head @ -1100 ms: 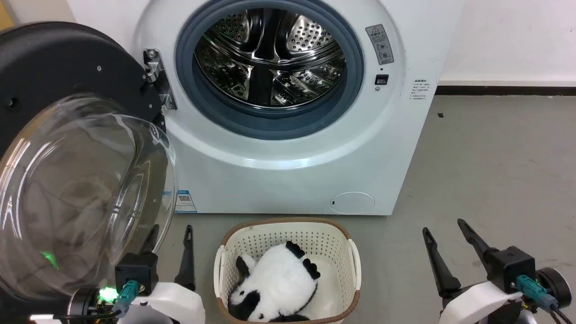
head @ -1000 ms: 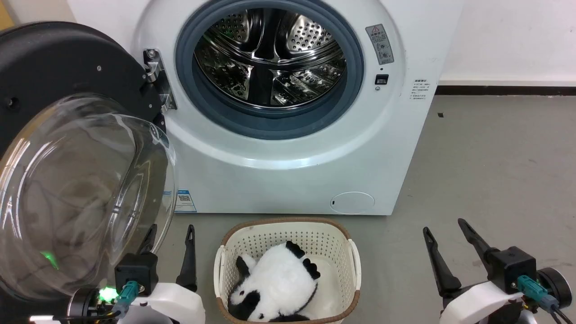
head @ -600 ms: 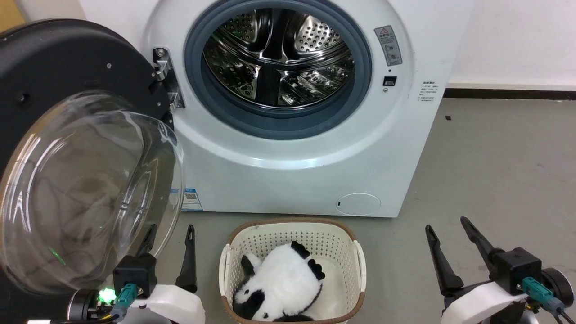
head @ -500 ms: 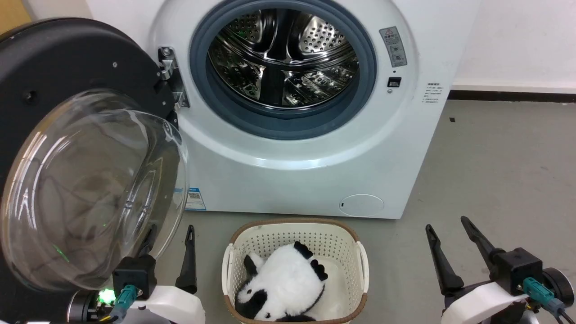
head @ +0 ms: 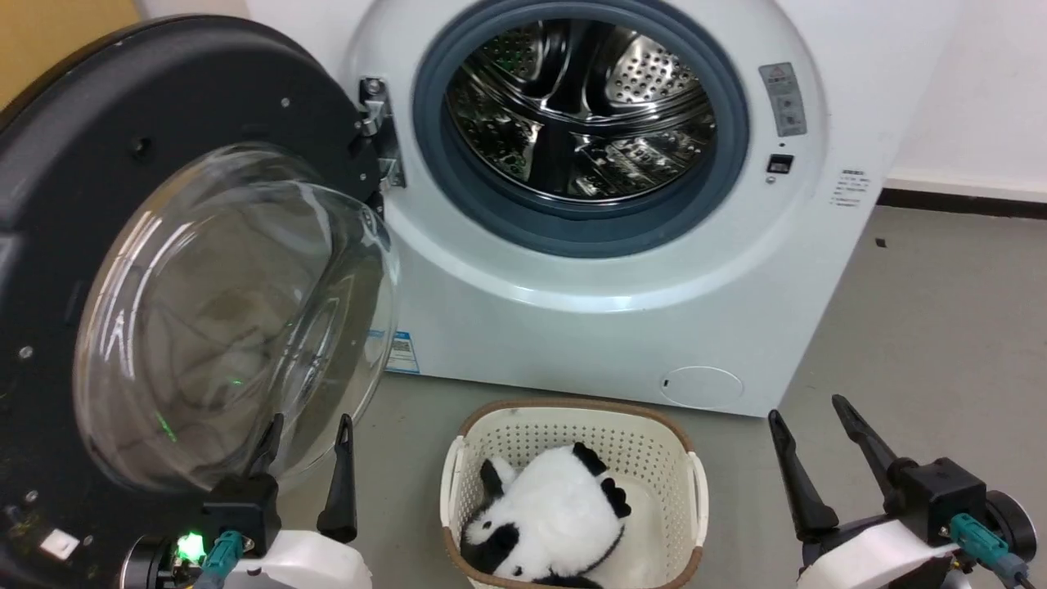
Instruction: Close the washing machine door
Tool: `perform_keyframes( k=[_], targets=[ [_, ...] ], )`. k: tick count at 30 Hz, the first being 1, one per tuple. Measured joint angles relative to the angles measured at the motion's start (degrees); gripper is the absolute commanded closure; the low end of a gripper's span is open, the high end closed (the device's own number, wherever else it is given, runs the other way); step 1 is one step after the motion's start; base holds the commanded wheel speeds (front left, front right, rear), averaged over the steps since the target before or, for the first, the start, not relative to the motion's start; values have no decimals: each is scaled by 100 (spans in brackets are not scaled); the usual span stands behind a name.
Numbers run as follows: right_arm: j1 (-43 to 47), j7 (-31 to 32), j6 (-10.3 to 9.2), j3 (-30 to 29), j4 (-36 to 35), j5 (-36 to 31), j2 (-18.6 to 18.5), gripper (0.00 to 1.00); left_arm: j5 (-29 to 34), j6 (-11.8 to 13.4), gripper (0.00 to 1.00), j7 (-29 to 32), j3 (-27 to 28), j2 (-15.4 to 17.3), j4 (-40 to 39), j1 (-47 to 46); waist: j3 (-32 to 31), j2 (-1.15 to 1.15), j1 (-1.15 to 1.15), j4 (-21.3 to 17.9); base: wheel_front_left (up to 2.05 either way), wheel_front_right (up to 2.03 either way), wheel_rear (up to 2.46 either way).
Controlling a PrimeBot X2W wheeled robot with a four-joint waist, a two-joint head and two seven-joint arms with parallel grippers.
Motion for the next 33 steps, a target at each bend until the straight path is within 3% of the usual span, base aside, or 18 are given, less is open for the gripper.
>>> perform_keyframes(
  k=[33],
  targets=[
    [-316, -396, 0, 603, 342, 147, 0, 0, -252, 263, 0, -398, 247, -1, -589, 403, 136, 0, 0, 979, -3, -3, -3]
  ],
)
